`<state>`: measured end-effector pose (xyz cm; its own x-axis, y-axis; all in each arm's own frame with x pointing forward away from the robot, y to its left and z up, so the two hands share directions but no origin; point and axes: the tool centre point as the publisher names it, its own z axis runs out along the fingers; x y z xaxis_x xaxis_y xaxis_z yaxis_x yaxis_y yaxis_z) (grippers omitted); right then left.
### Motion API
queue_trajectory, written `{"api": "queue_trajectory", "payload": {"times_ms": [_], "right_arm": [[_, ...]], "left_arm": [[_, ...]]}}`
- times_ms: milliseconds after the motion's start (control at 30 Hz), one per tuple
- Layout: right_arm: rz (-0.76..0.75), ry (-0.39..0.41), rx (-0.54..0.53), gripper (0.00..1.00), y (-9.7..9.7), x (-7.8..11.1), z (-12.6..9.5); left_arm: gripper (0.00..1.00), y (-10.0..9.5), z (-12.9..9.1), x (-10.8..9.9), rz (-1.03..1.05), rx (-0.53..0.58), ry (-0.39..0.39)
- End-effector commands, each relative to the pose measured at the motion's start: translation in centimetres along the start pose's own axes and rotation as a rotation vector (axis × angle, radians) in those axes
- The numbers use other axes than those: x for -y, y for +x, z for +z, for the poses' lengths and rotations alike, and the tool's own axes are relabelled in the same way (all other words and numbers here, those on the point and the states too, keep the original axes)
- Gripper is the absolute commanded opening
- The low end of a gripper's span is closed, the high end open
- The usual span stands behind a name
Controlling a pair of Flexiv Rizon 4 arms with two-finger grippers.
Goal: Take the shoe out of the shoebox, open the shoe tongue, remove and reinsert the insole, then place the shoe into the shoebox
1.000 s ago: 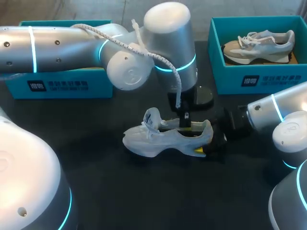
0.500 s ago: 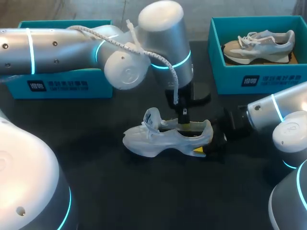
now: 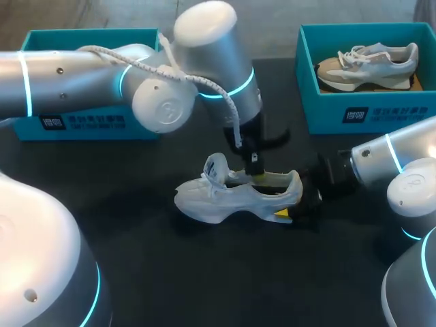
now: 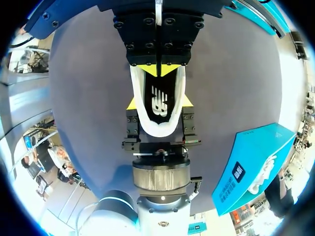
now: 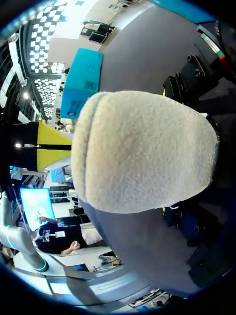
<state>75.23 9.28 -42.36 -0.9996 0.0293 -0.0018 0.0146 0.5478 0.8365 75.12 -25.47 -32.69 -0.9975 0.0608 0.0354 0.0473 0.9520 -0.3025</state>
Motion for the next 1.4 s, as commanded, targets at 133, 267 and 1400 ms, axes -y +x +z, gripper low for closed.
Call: {"api": "queue_trajectory", "payload": {"times_ms": [133, 267, 1400], "right_arm": [[0.001, 0.005, 0.001, 0.0, 0.0, 0.1, 0.6], [0.001, 0.005, 0.001, 0.0, 0.0, 0.1, 0.6], [0.001, 0.005, 0.001, 0.0, 0.0, 0.1, 0.6]], "left_arm": [[0.0, 0.6, -0.7, -0.1, 0.023, -0.011, -0.011], [0.0, 1.1, -1.0, 0.1, 0.026, -0.024, -0.01], [0.0, 1.0, -1.7, 0.7, 0.017, -0.014, -0.031]]}}
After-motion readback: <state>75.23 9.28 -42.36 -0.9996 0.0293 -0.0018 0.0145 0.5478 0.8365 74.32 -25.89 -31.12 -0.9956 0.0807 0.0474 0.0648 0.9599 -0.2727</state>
